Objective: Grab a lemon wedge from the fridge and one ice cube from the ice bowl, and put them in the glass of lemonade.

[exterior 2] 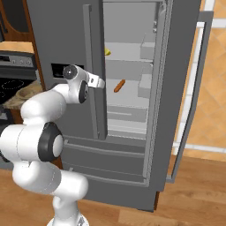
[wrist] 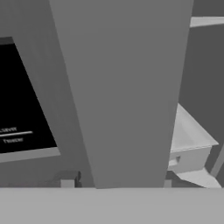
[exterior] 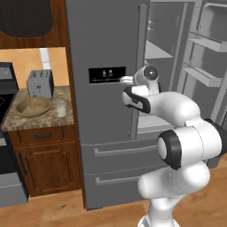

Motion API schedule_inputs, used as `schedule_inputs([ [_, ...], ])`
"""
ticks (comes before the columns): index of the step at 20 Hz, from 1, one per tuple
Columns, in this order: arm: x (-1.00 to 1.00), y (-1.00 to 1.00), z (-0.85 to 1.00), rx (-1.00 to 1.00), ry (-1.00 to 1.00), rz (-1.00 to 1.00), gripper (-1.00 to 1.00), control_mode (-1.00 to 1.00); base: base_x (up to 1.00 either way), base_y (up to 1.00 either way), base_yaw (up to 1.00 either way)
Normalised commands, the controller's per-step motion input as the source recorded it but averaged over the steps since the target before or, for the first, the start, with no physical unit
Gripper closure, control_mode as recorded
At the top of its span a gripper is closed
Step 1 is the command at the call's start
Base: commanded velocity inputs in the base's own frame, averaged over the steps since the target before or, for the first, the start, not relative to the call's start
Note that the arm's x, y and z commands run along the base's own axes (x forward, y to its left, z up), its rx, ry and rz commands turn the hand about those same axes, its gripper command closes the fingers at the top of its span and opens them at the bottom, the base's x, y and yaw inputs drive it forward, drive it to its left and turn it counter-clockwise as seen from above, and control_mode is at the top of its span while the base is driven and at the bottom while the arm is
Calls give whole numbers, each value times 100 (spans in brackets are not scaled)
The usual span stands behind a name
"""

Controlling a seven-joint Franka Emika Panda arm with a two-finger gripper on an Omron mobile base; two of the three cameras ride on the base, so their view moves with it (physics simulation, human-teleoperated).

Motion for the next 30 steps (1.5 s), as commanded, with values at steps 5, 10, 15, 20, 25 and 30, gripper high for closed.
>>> schedule_inputs([
  [5,4,44,0,0,0,0,100,-100,0,0,0],
  [10,-3,98,2,0,0,0,100,-100,0,0,0],
  [15,-39,100,11,0,0,4,100,-100,0,0,0],
  [20,-78,100,36,0,0,7,100,-100,0,0,0],
  [25,-87,92,44,0,0,6,100,-100,0,0,0],
  [30,-67,83,43,0,0,4,100,-100,0,0,0],
])
